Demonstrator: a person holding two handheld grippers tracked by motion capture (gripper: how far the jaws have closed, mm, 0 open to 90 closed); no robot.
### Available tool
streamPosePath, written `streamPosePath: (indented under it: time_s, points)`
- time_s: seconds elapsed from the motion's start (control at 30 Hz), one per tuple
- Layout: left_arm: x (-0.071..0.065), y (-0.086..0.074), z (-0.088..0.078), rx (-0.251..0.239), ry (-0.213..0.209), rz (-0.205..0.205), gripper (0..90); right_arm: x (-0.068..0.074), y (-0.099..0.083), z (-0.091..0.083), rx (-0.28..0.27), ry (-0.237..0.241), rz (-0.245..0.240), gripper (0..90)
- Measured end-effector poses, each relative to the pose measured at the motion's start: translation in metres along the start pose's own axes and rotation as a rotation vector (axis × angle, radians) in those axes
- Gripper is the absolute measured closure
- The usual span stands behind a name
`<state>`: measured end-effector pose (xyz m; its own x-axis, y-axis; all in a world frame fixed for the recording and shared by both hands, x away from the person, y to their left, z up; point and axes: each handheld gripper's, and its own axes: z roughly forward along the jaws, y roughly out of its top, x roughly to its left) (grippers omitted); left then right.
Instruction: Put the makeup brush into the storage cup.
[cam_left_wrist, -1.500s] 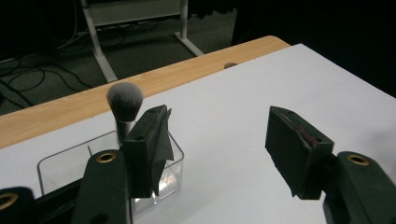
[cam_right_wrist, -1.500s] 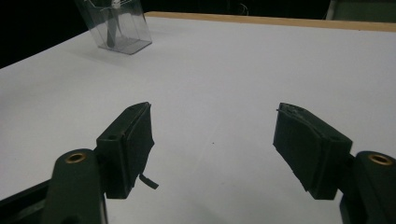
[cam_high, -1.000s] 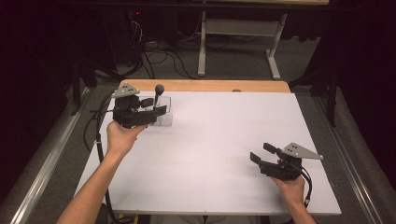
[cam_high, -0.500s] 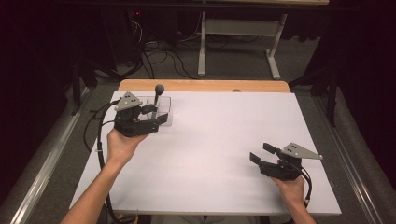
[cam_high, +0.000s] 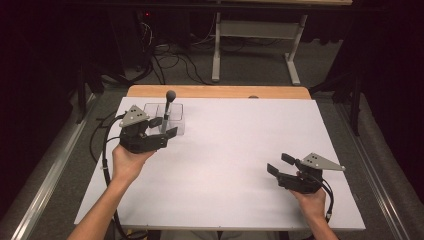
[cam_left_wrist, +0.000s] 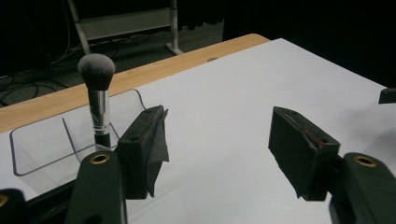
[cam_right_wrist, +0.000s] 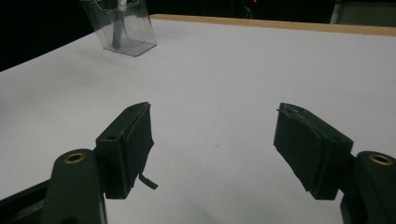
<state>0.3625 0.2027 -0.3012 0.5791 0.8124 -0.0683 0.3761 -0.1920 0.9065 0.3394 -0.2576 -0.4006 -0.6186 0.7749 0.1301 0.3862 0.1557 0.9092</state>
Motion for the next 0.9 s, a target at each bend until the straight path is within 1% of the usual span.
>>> streamPosePath:
  time_s: [0.27,0.53,0.9]
  points:
    - [0.001,-0.009,-0.003,-0.002,0.003,-0.013,37.0,0.000,0.000,0.000,0.001,0.002,0.002,29.6]
    - [0.002,-0.012,-0.005,0.001,0.014,-0.012,37.0,0.000,0.000,0.000,0.002,0.002,0.002,29.6]
    - [0.003,-0.022,-0.006,0.008,0.012,-0.021,36.9,0.000,0.000,0.001,0.005,0.004,0.005,29.7]
